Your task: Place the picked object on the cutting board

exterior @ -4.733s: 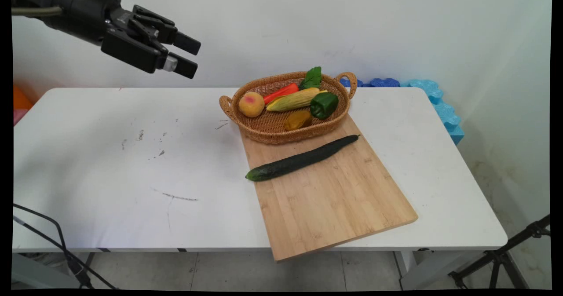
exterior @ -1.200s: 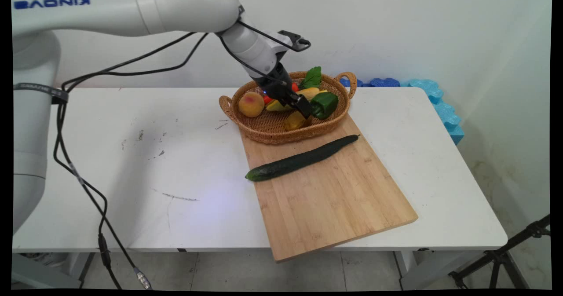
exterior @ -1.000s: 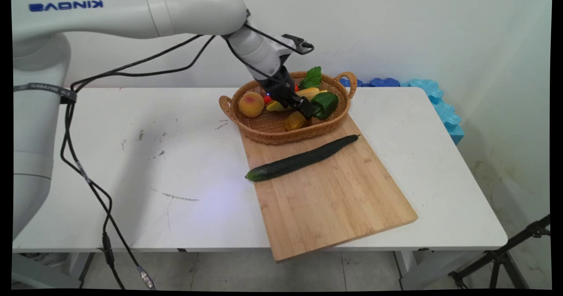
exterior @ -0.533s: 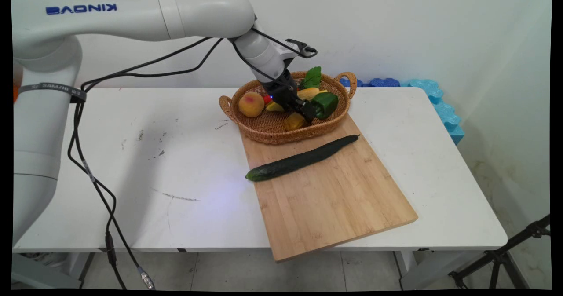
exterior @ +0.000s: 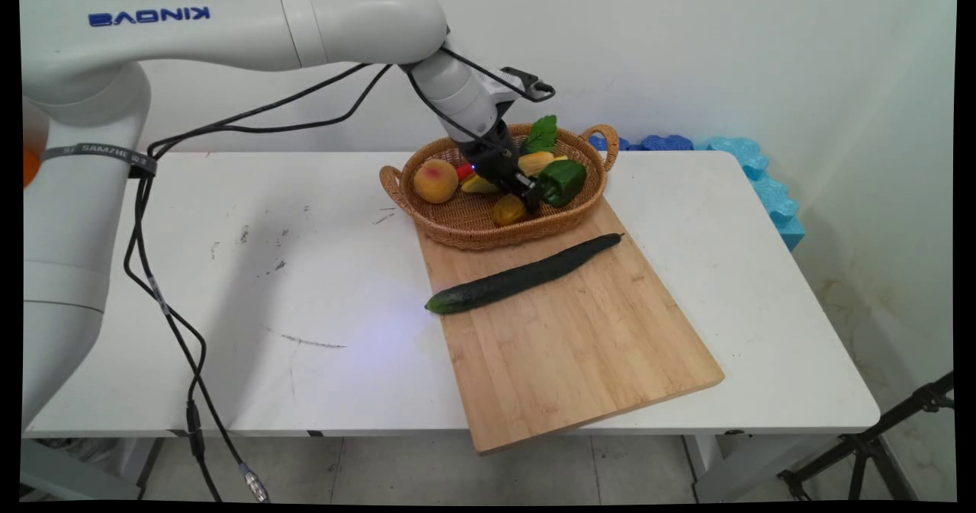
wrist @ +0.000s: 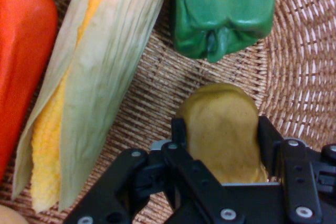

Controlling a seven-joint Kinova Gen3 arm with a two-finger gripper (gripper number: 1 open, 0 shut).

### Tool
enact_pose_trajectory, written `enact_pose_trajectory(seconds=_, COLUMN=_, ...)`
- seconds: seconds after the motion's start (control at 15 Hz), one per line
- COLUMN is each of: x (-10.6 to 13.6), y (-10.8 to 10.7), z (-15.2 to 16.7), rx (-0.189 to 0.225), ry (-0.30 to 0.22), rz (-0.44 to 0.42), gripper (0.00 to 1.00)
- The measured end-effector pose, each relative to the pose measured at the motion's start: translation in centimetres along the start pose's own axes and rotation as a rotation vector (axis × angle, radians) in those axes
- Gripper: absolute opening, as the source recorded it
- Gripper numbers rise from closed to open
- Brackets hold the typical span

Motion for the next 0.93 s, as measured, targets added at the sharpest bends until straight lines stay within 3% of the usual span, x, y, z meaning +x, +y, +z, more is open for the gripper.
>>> enact_pose_trajectory(seconds=0.27, x=0.4, y=0.0, z=-2.4, rx=-0.009, ry=0.018, rz=0.054, gripper=0.0)
enact_pose_trajectory(seconds=0.6, x=1.1, y=0.3, z=-8.3, rx=-0.036, ry=0.06, rz=0.109, gripper=0.0)
enact_pose_trajectory(seconds=0.93, x=1.9, y=2.4, z=-14.4, rx=-0.072, ry=0.107, rz=0.131, gripper=0.0)
